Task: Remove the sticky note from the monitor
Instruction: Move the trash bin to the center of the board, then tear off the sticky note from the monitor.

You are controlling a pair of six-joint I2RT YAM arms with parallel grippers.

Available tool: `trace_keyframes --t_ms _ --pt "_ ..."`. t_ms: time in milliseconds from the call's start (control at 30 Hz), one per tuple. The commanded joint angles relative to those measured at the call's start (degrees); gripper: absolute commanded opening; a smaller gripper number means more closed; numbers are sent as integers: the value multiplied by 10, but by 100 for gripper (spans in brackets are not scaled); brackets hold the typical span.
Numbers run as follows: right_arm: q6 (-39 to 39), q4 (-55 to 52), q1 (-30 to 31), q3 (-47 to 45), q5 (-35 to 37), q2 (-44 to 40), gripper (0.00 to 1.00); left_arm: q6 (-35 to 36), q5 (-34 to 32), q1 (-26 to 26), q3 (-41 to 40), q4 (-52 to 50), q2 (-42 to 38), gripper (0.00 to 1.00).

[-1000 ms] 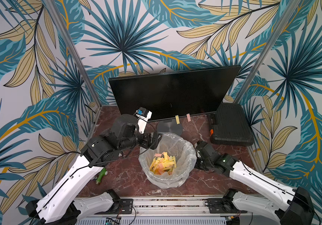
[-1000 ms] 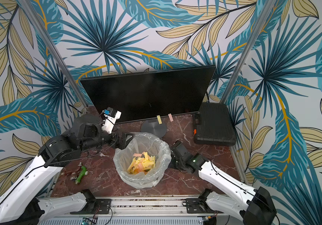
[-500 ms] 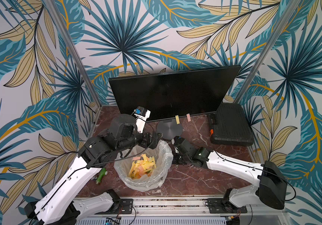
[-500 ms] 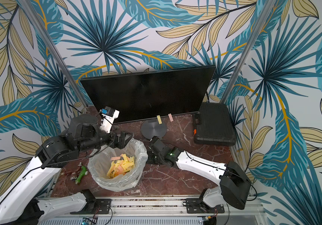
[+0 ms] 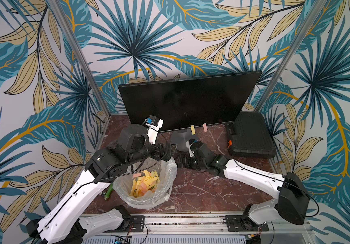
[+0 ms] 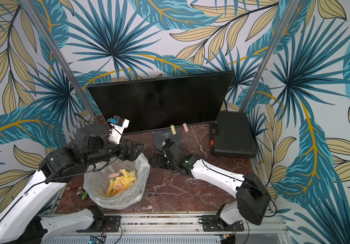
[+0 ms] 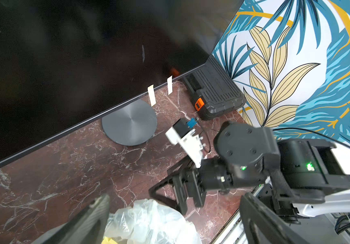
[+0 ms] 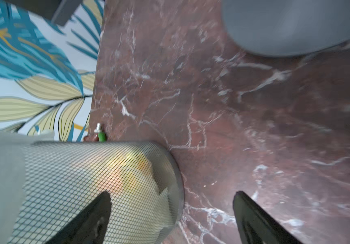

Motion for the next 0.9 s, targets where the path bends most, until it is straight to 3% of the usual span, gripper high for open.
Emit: trace_keyframes --t_ms 0,167,300,467,633,867 --pt "-23 3 -63 -35 -16 -54 94 -9 23 2 -11 40 -1 100" --pt "-16 63 -176 -98 -87 -124 95 -26 59 -6 -24 91 14 100" --pt "20 182 -280 -161 -175 -142 95 -31 63 -40 -34 140 36 100" --pt "71 375 -363 -220 -265 -123 95 -31 56 -89 -35 181 74 100" --pt "113 559 -400 -246 -334 -48 95 -32 60 -110 -43 217 98 100" --pt "128 715 -405 -239 -369 68 94 -28 59 -116 -50 237 108 100"
